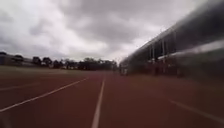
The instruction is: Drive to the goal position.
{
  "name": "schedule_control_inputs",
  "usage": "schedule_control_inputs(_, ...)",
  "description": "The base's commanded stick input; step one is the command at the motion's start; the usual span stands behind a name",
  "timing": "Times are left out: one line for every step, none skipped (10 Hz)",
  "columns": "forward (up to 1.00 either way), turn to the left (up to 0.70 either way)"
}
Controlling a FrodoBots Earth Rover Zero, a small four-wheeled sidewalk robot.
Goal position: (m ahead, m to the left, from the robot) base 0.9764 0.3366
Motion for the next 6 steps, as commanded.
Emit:
schedule_control_inputs(1.0, -0.01)
schedule_control_inputs(1.0, -0.01)
schedule_control_inputs(1.0, -0.01)
schedule_control_inputs(1.0, -0.01)
schedule_control_inputs(1.0, -0.01)
schedule_control_inputs(1.0, -0.01)
